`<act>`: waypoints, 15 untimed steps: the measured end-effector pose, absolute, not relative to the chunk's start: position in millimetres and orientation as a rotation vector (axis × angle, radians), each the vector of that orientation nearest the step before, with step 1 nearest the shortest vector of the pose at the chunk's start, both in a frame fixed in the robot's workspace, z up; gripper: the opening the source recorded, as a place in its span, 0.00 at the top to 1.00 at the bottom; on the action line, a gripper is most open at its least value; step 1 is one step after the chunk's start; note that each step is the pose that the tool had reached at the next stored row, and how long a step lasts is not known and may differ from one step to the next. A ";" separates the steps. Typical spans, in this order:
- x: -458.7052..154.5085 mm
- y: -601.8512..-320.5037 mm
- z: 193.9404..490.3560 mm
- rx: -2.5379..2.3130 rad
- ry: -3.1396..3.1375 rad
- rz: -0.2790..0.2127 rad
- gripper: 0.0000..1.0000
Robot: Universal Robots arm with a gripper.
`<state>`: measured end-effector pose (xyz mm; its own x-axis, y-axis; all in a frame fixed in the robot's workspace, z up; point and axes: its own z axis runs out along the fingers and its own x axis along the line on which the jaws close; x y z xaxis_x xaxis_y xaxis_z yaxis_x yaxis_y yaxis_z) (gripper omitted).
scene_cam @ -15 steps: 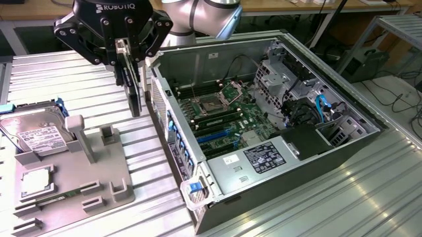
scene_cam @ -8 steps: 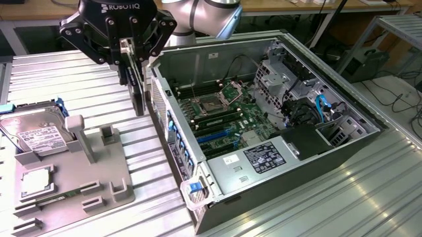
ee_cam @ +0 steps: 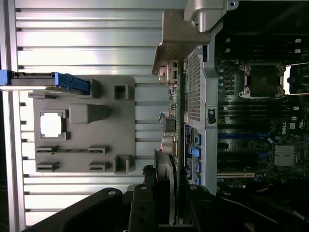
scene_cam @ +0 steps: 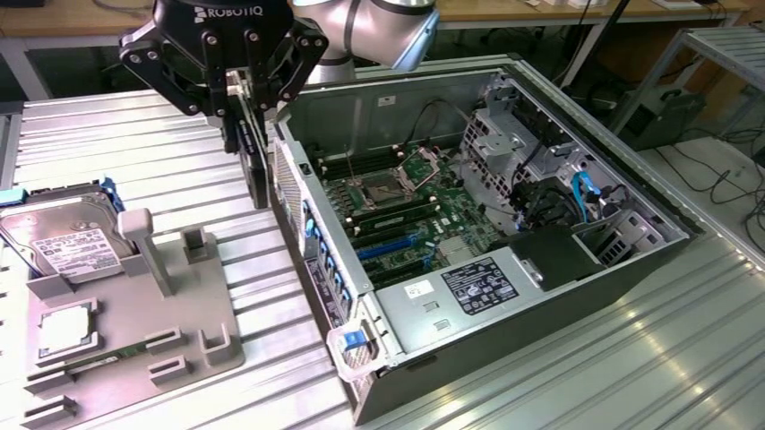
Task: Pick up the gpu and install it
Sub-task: 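Pick up the gpu and move the gpu toward the slot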
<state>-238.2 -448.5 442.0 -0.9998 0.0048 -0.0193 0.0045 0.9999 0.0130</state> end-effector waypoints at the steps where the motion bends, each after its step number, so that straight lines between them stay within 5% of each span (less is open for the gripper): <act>1: -237.2 -448.4 442.1 0.007 3.122 0.020 0.73; 15: -222.4 -448.4 441.9 0.007 3.122 0.020 0.73</act>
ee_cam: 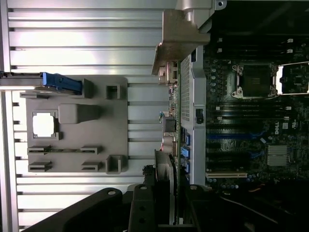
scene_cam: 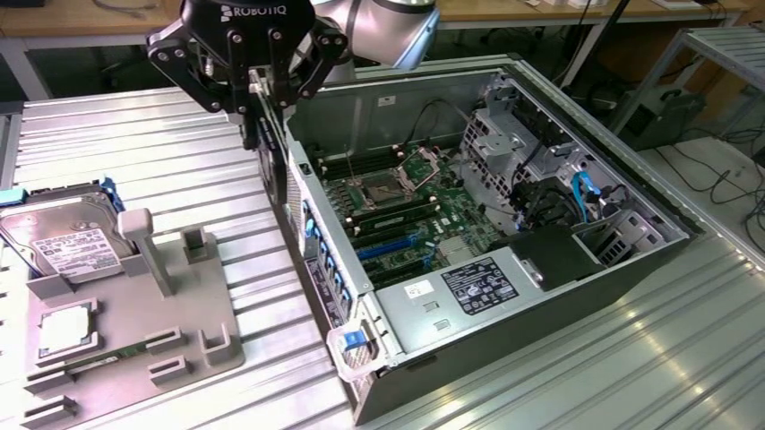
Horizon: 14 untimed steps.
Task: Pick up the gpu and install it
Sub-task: 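Pick up the gpu and move the gpu toward the slot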
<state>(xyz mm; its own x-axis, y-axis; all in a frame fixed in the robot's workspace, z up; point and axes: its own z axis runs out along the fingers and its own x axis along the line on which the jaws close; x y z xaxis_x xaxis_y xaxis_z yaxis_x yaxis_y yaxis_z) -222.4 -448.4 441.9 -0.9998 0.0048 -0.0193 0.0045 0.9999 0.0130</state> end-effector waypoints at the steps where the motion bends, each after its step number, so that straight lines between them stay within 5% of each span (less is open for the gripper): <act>1: -221.8 -448.5 441.9 0.007 3.122 0.020 0.73; 14: -214.9 -448.4 441.6 0.007 3.122 0.020 0.73</act>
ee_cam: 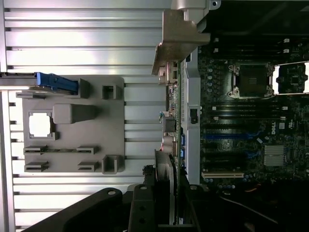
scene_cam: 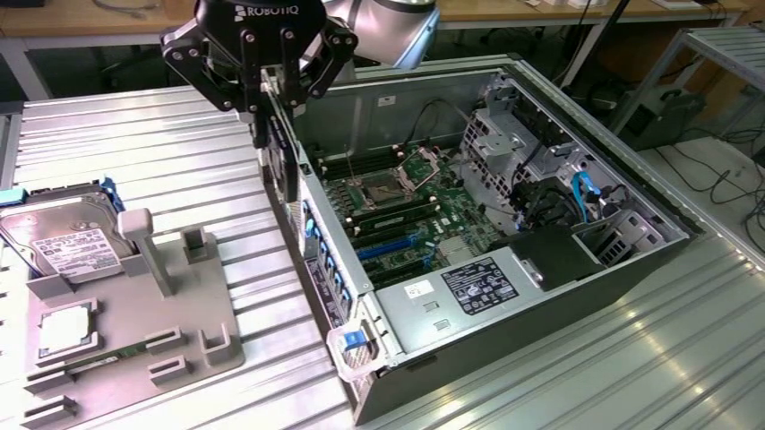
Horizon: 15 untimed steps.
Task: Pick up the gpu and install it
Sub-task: 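Pick up the gpu and move the gpu toward the slot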
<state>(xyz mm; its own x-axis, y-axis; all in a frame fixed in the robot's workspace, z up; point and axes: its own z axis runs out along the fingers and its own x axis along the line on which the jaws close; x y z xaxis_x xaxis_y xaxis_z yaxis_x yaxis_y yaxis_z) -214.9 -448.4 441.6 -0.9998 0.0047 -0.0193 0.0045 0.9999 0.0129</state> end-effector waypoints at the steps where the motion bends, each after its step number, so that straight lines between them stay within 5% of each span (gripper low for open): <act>1: -213.8 -448.4 441.6 0.007 3.122 0.020 0.73; 15: -203.8 -448.4 441.3 0.007 3.122 0.020 0.73</act>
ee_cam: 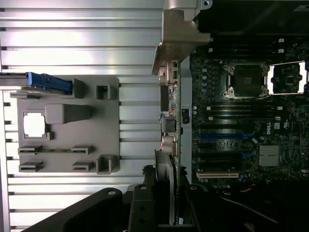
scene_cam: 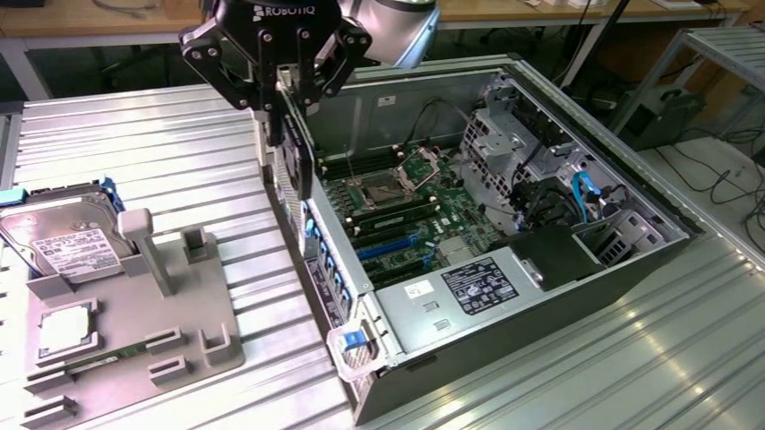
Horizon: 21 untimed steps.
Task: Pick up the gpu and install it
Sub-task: 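Pick up the gpu and move the gpu toward the slot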
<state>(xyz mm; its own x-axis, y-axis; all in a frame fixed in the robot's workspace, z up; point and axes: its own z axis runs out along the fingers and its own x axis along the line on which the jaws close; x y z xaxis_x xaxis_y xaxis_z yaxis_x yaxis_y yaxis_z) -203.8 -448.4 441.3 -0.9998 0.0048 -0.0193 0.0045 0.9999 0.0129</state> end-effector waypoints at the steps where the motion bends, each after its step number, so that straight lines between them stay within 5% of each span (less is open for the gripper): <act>1: -202.4 -448.4 441.3 0.007 3.122 0.020 0.73; 21: -176.2 -448.5 441.1 0.007 3.122 0.020 0.73</act>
